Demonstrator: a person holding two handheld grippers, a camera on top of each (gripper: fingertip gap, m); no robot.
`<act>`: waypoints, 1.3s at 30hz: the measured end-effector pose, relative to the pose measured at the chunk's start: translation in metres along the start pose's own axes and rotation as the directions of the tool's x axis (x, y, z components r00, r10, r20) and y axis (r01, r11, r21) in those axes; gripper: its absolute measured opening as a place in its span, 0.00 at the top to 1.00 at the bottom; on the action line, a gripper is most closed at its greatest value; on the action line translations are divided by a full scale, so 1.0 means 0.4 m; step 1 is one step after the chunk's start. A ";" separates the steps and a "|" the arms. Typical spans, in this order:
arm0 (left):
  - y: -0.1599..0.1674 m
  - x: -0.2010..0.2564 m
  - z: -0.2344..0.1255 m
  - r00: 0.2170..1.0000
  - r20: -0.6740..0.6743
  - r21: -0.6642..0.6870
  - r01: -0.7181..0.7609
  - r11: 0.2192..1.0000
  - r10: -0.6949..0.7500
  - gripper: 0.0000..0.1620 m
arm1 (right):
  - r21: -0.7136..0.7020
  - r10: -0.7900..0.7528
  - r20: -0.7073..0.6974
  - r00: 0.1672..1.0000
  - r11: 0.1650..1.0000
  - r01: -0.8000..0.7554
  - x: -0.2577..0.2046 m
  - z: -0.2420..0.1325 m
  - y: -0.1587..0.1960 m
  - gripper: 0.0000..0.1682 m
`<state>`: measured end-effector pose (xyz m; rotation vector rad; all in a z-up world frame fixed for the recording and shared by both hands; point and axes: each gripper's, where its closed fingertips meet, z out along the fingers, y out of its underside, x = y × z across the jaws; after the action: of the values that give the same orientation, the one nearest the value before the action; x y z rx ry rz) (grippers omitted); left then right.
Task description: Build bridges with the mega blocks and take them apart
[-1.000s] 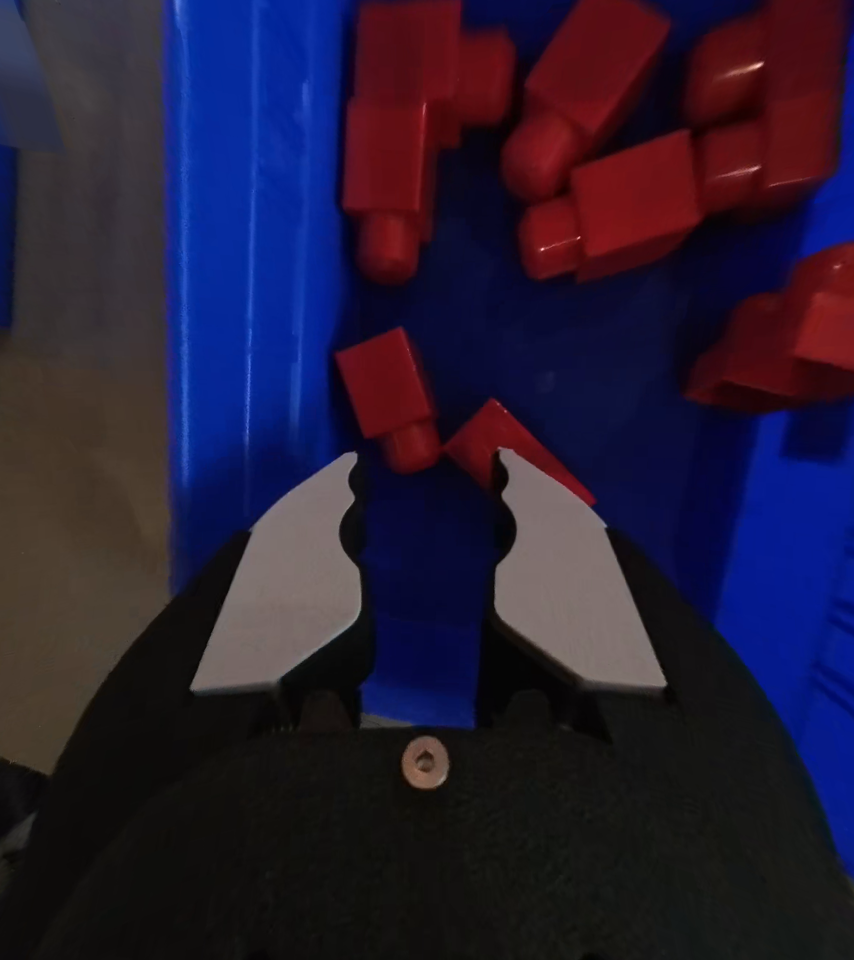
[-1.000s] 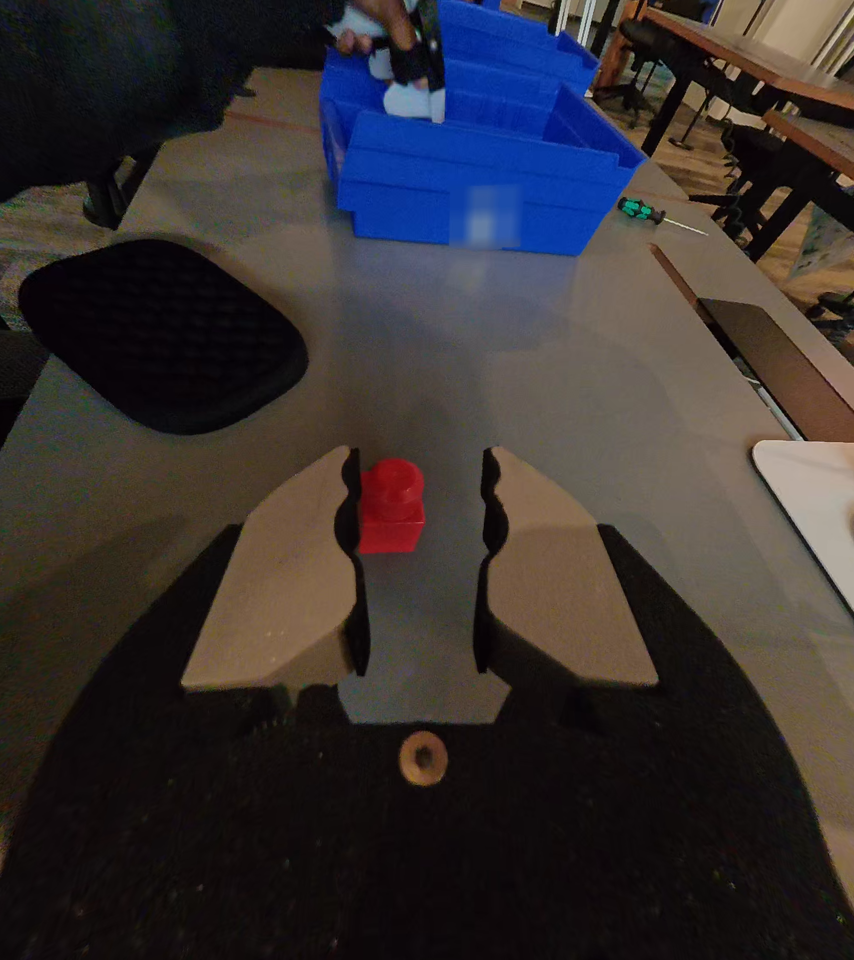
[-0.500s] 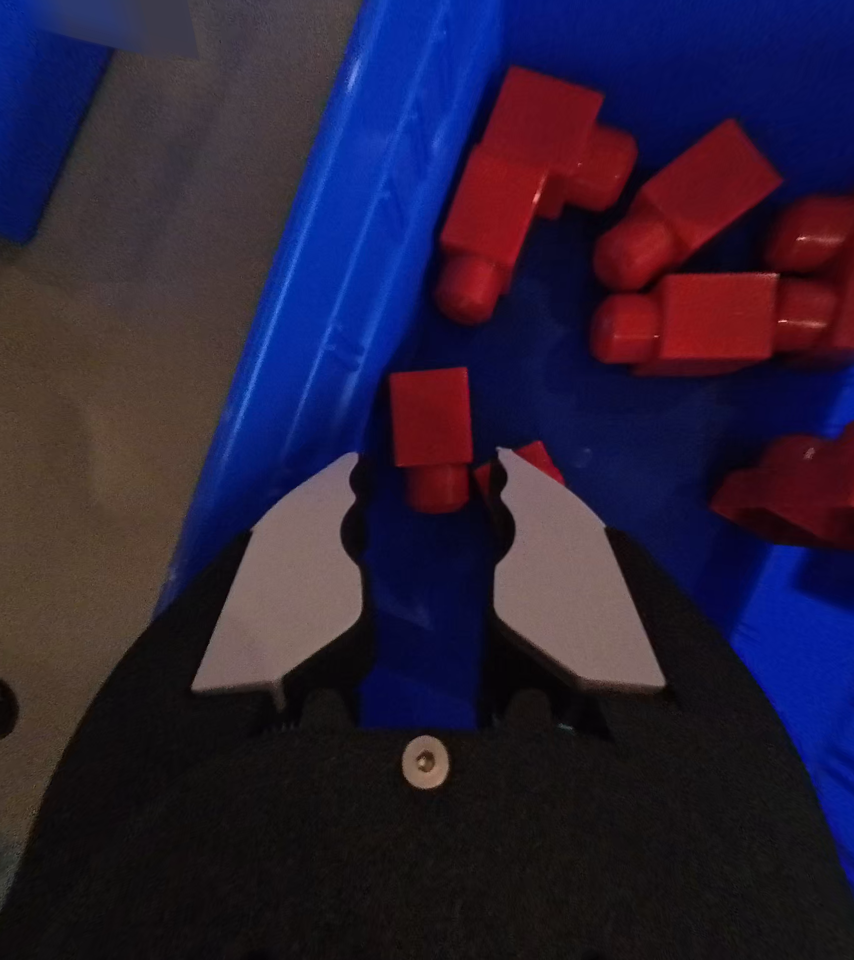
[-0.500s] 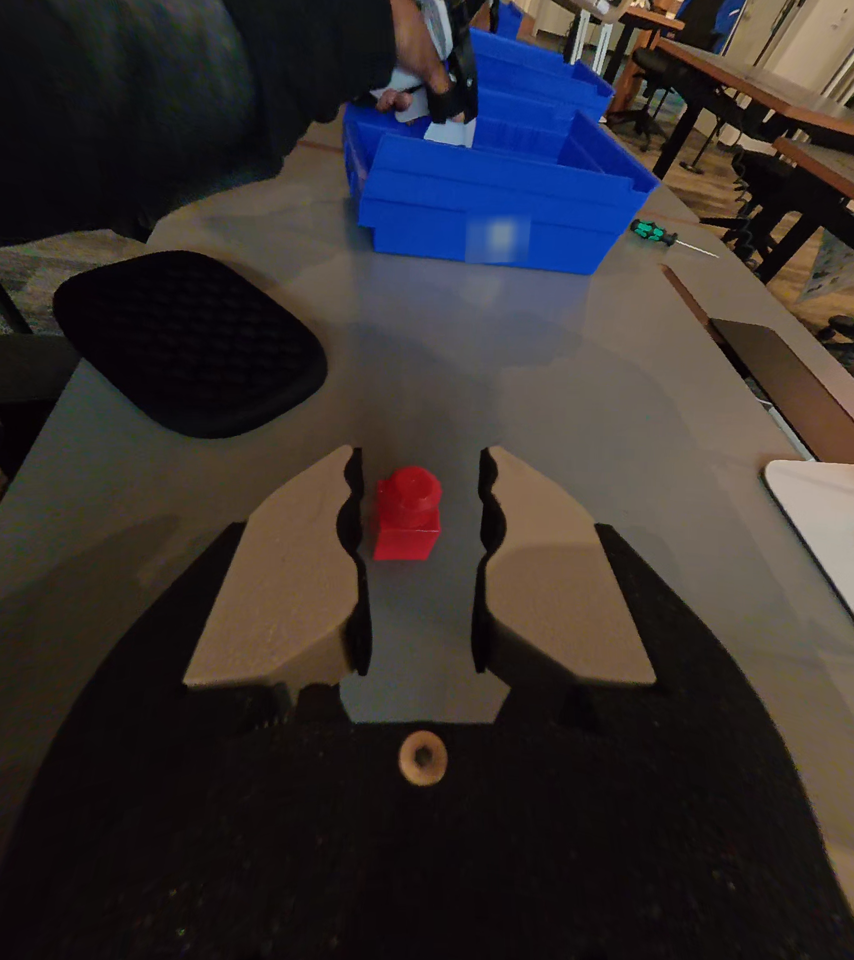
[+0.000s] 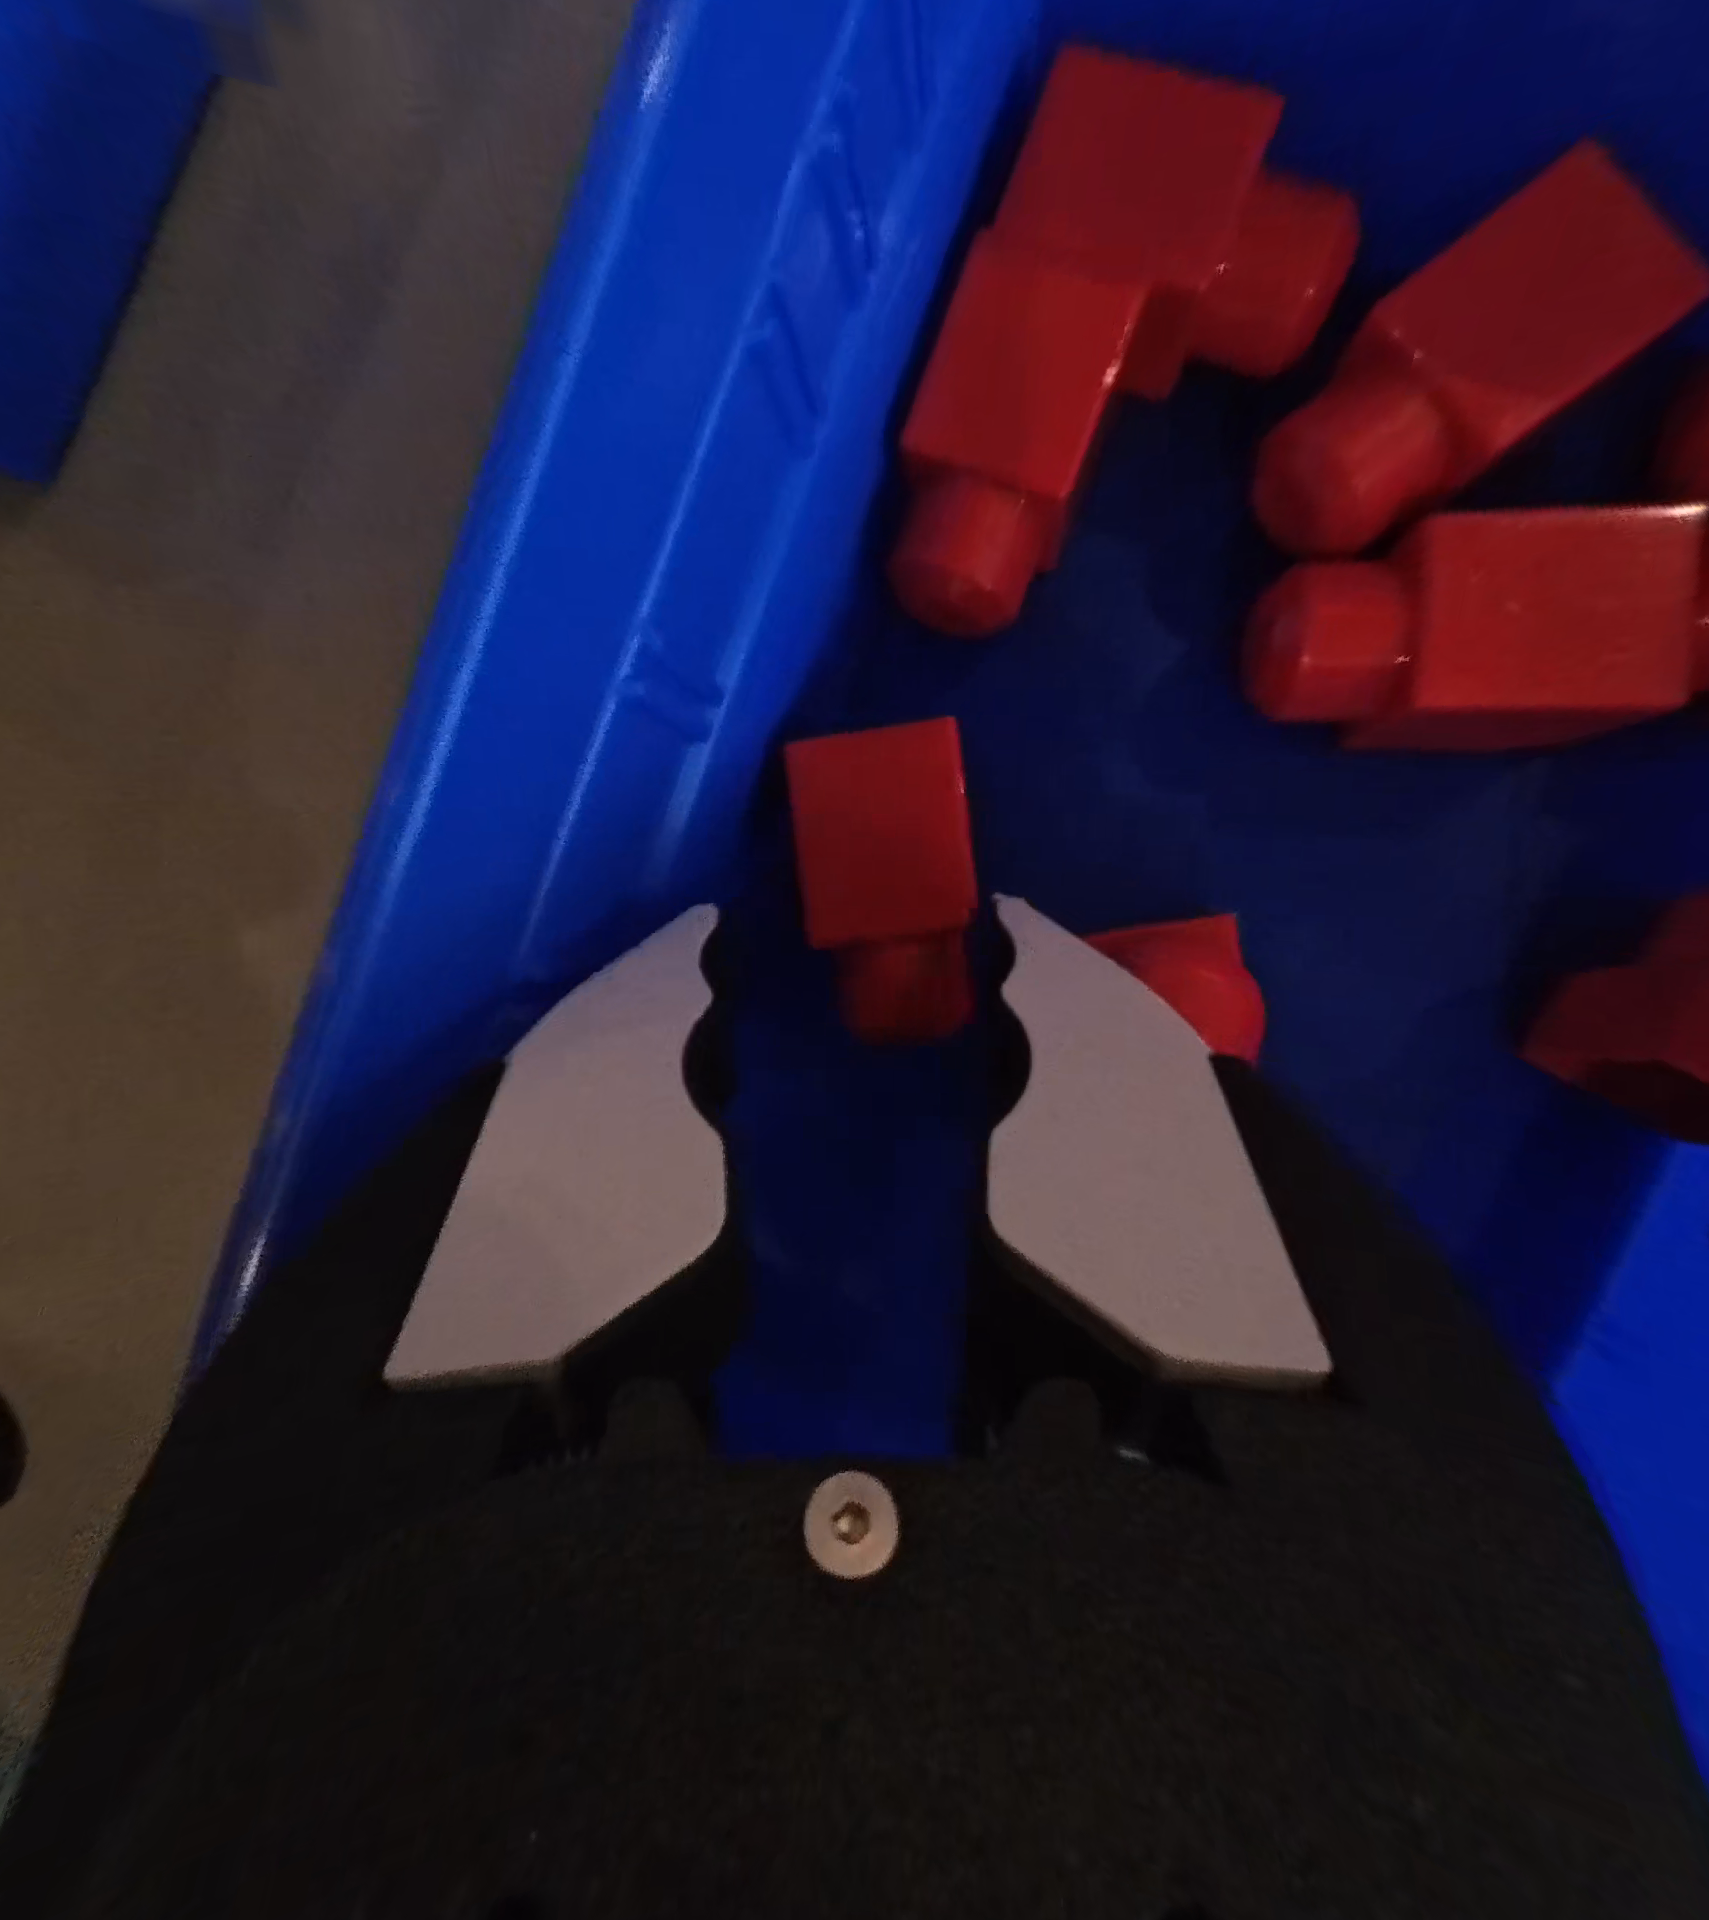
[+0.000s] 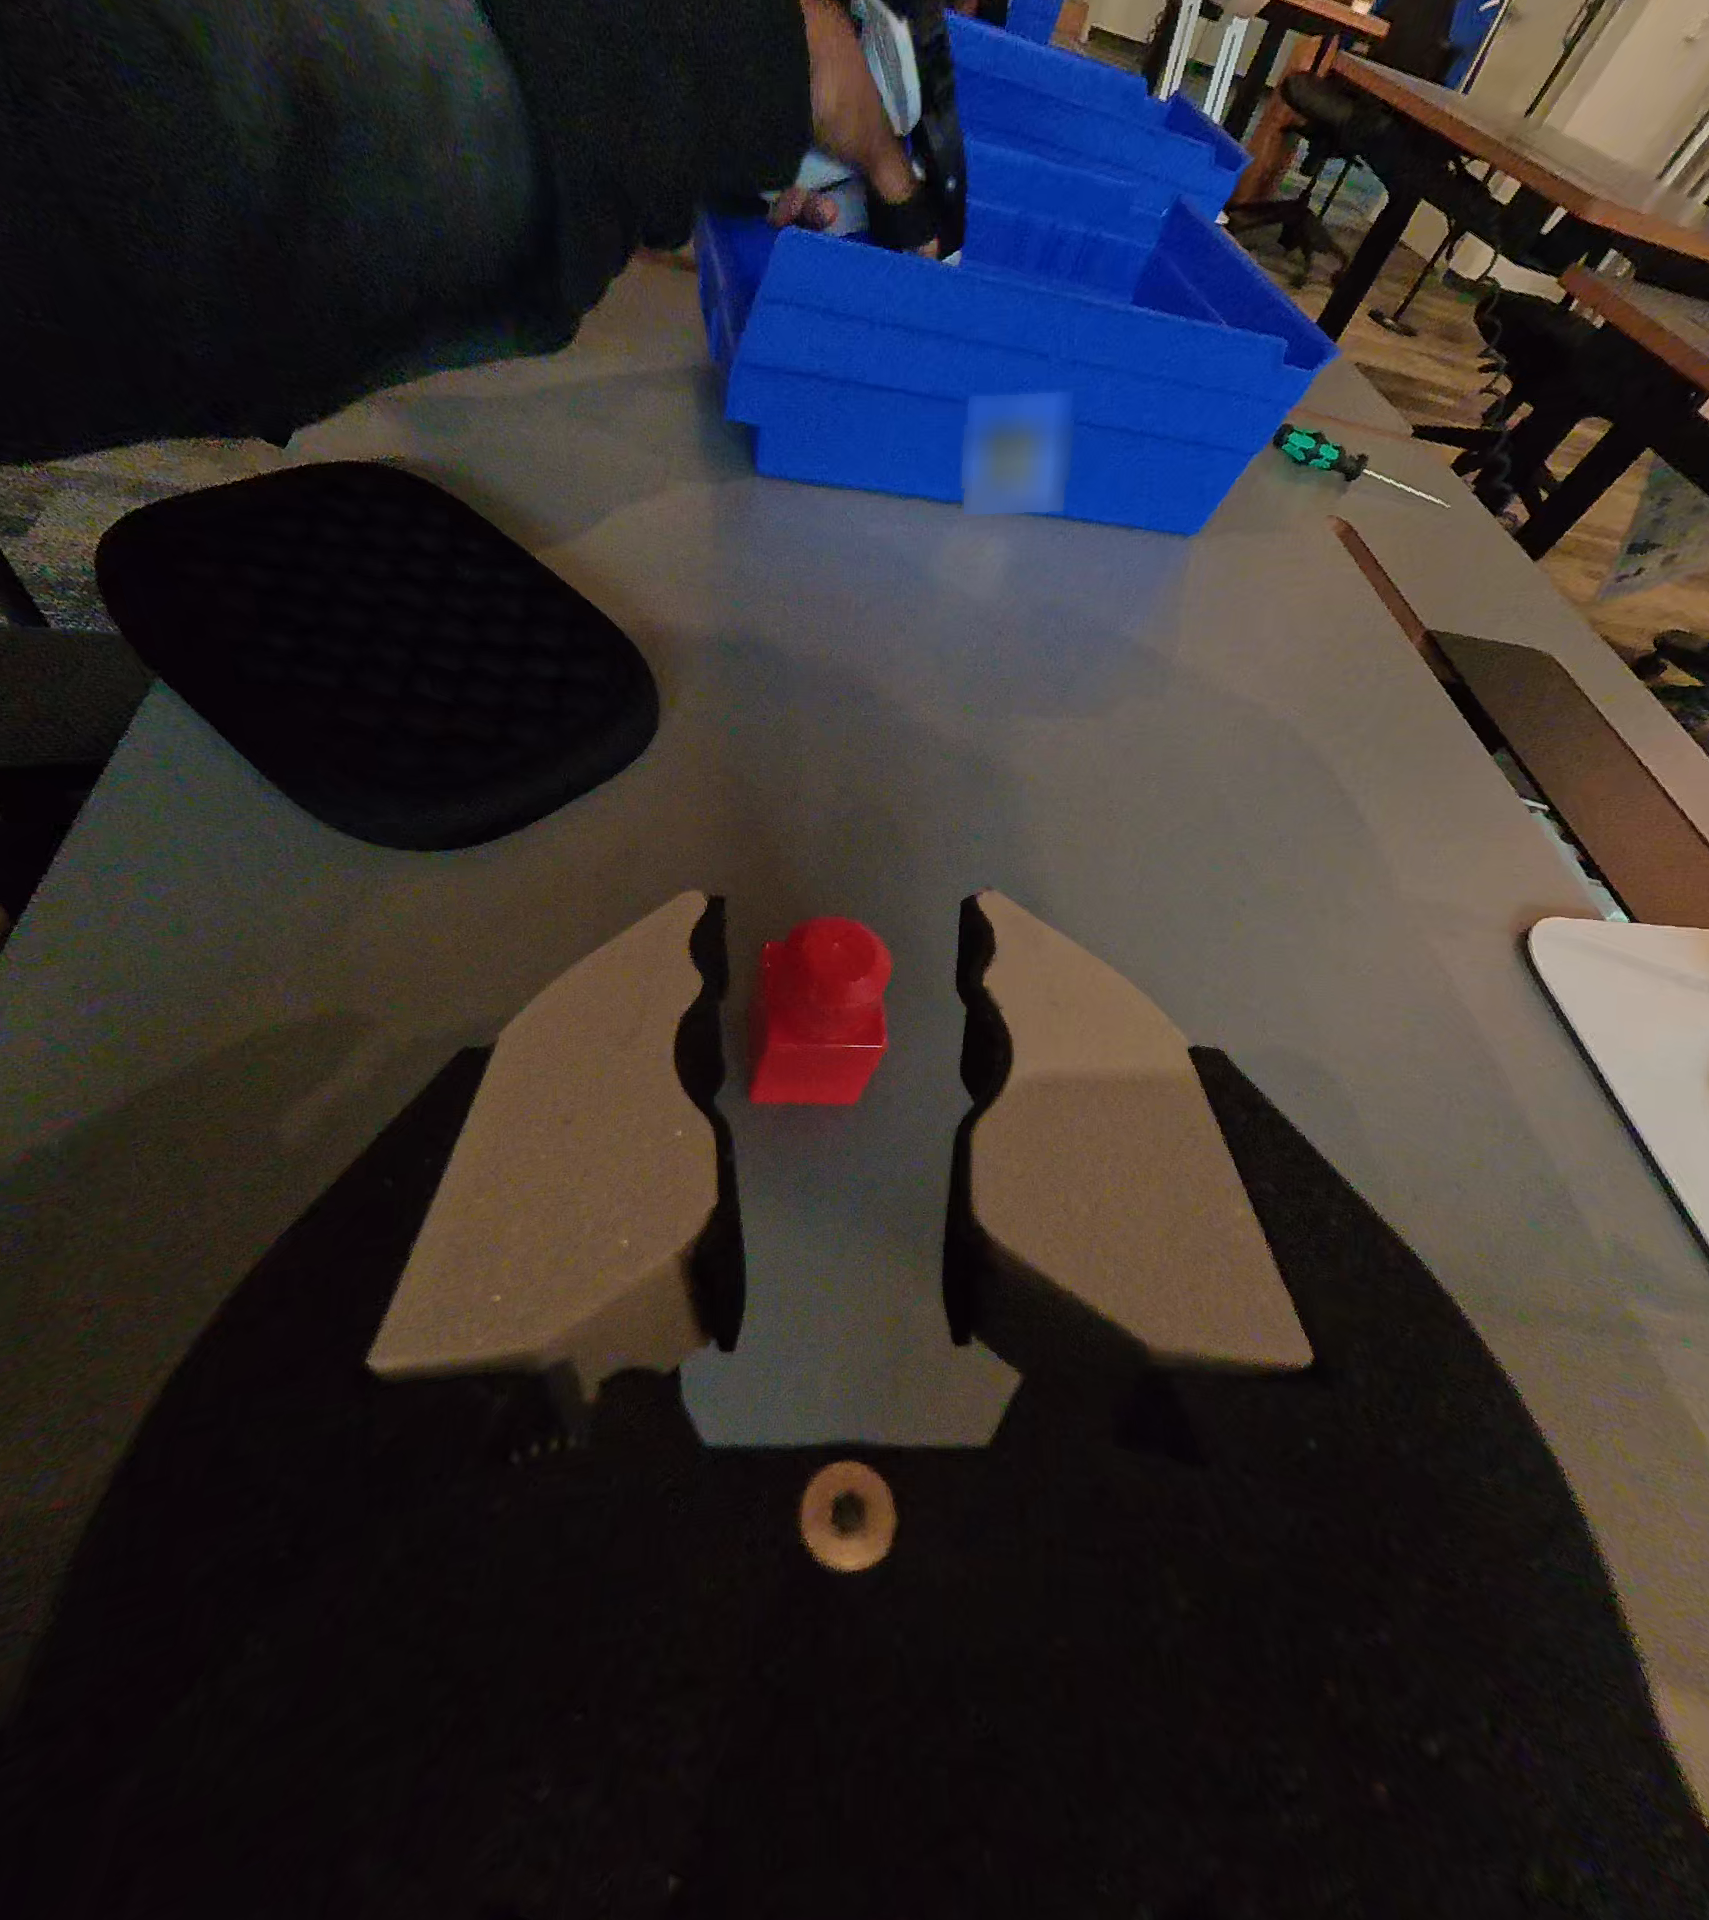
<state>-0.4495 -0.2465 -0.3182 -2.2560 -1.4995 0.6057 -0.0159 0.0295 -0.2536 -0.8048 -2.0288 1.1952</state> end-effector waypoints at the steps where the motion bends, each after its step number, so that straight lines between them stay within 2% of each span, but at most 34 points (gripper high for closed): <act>1: 0.004 -0.004 0.009 1.000 0.011 -0.002 0.002 1.000 -0.002 0.74 | -0.002 0.000 0.002 1.000 1.000 0.000 -0.001 0.001 0.001 0.75; 5: 0.023 0.003 0.045 1.000 0.016 -0.018 -0.001 1.000 0.001 0.76 | -0.011 -0.007 0.004 1.000 1.000 0.007 -0.004 0.004 0.004 0.75; 11: 0.014 0.009 0.043 0.995 0.033 -0.014 -0.093 0.996 0.094 0.77 | -0.018 -0.005 -0.004 1.000 1.000 0.005 0.002 0.003 0.008 0.75; 14: 0.007 0.024 0.000 0.992 -0.030 0.045 -0.124 0.991 0.125 0.77 | -0.023 -0.006 -0.007 1.000 1.000 0.006 0.003 0.004 0.012 0.75; 18: -0.019 0.103 -0.132 0.952 -0.195 0.238 -0.186 0.953 0.234 0.77 | -0.026 -0.009 -0.002 1.000 1.000 0.009 0.000 0.009 0.013 0.75; 21: -0.003 0.254 -0.281 0.811 -0.420 0.414 -0.228 0.881 0.407 0.78 | -0.016 -0.008 0.005 1.000 1.000 0.008 -0.004 0.011 0.006 0.75; 23: 0.040 0.357 -0.376 0.678 -0.489 0.512 -0.286 0.810 0.549 0.77 | 0.000 -0.004 0.011 1.000 1.000 0.004 -0.008 0.011 -0.003 0.75; 27: 0.188 0.564 -0.526 0.355 -0.536 0.645 -0.412 0.643 0.766 0.78 | 0.064 0.019 0.028 0.999 0.998 -0.021 -0.018 0.009 -0.036 0.75; 31: 0.359 0.730 -0.609 0.070 -0.507 0.713 -0.527 0.463 0.859 0.77 | 0.133 0.053 0.065 0.997 0.989 -0.061 -0.034 0.006 -0.069 0.75; 34: 0.453 0.809 -0.638 -0.065 -0.476 0.734 -0.579 0.355 0.877 0.77 | 0.144 0.057 0.090 0.994 0.987 -0.070 -0.046 0.009 -0.076 0.74; 39: 0.525 0.875 -0.676 -0.184 -0.436 0.757 -0.604 0.249 0.881 0.77 | 0.133 0.036 0.118 0.992 0.990 -0.052 -0.065 0.015 -0.075 0.74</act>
<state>-0.0223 -0.0166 -0.2519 -2.3042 0.6834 -0.1843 -0.0102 -0.0054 -0.2345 -0.7327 -2.0039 1.4184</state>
